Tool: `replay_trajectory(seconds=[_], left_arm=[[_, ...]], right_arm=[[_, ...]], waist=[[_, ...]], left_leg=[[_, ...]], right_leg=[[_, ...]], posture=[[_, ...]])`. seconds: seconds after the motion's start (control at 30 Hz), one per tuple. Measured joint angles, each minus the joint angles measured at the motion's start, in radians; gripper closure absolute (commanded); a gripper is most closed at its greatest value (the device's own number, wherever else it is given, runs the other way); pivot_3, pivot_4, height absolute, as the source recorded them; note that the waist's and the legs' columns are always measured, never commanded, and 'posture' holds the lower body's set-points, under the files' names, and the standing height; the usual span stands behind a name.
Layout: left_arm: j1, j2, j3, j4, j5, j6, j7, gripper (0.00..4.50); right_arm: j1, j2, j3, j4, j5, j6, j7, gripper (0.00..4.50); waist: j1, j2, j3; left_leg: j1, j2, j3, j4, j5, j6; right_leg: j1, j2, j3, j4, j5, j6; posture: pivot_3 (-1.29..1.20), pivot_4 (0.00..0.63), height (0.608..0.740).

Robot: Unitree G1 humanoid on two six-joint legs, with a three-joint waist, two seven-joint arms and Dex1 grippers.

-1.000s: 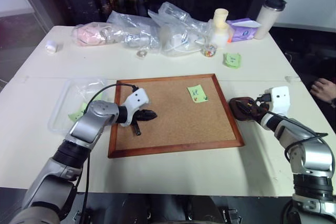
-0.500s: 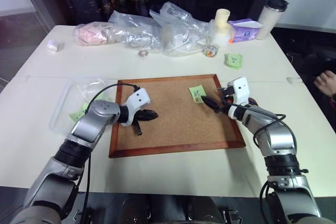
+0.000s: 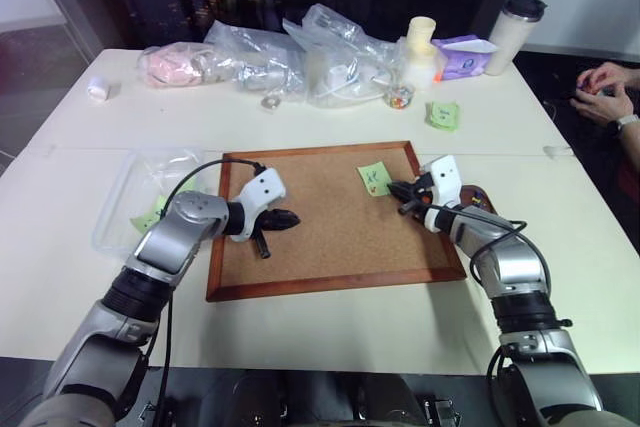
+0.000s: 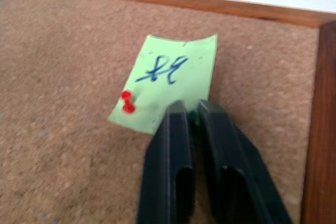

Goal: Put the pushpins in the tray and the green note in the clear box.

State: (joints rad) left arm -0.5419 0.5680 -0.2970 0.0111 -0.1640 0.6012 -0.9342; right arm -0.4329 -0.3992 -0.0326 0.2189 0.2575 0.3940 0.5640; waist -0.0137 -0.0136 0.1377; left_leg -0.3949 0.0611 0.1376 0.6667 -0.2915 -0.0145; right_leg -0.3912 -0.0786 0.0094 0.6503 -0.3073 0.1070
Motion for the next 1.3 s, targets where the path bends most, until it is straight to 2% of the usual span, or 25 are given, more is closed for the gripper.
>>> replay_trajectory(seconds=[0.53, 0.6, 1.13, 1.3], left_arm=[[0.0, 0.0, -0.001, 0.0, 0.002, 0.0, -0.002, 4.5], [0.0, 0.0, -0.001, 0.0, 0.003, 0.0, -0.003, 4.5], [0.0, 0.0, -0.002, -0.007, 0.003, 0.002, -0.007, 4.5], [0.005, 0.008, -0.003, -0.016, 0.006, 0.009, -0.01, 4.5]], right_arm=[[0.038, 0.019, -0.024, -0.036, 0.003, -0.009, -0.024, 3.91], [0.039, 0.02, -0.023, -0.036, 0.003, -0.009, -0.023, 4.48], [0.052, 0.05, -0.033, -0.036, 0.002, -0.071, -0.068, 4.5], [0.014, 0.053, -0.109, -0.066, 0.02, -0.125, -0.104, 4.5]], waist=[[0.0, 0.0, 0.0], [0.0, 0.0, 0.0], [0.0, 0.0, 0.0], [-0.001, 0.0, 0.0]], left_leg=[[0.0, 0.0, 0.0, 0.0, 0.0, 0.0], [0.0, 0.0, 0.0, 0.0, 0.0, 0.0], [-0.001, 0.0, 0.0, 0.0, 0.0, 0.0], [0.0, 0.0, 0.0, -0.001, 0.0, 0.0]], right_leg=[[0.0, 0.0, 0.0, 0.0, 0.0, 0.0], [0.0, 0.0, 0.0, 0.0, 0.0, 0.0], [-0.001, 0.0, 0.0, 0.0, 0.0, 0.0], [-0.001, 0.0, 0.0, 0.0, 0.0, 0.0]], posture=[[0.0, 0.15, 0.737], [0.0, 0.15, 0.737], [0.0, 0.15, 0.737], [0.0, 0.15, 0.737]])
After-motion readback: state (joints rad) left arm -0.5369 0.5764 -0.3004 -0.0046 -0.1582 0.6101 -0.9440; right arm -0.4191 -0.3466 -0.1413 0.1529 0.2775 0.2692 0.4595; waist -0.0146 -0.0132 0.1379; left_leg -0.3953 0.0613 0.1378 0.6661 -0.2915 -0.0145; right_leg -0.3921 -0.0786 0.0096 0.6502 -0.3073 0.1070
